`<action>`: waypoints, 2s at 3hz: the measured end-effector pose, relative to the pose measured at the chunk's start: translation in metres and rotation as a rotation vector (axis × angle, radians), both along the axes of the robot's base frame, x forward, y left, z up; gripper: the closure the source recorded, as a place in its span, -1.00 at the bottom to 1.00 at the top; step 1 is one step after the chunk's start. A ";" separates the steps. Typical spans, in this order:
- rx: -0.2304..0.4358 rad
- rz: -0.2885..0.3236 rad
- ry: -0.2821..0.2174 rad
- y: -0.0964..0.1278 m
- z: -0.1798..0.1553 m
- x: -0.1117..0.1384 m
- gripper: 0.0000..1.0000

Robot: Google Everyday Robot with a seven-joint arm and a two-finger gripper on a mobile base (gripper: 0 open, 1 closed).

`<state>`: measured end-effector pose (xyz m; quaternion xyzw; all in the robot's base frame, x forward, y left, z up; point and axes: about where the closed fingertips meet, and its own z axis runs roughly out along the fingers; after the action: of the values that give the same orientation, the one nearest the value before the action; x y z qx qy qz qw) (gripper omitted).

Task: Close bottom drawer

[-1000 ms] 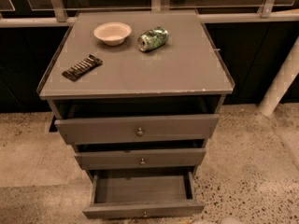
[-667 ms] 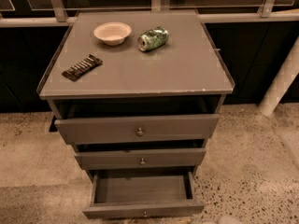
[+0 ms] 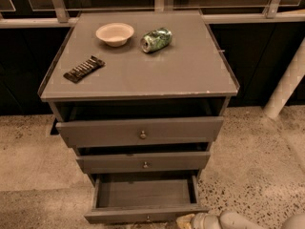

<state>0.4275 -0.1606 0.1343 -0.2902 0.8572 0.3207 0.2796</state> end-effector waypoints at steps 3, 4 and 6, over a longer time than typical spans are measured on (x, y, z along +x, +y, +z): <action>-0.068 -0.117 -0.220 -0.026 0.037 0.058 1.00; -0.068 -0.118 -0.220 -0.026 0.037 0.058 1.00; -0.114 -0.226 -0.361 -0.046 0.056 0.115 1.00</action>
Offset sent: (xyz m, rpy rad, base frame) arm 0.0888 -0.0392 0.0688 -0.1395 -0.3625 -0.1766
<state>0.5424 -0.2066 0.1901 -0.2604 0.8370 0.1815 0.4458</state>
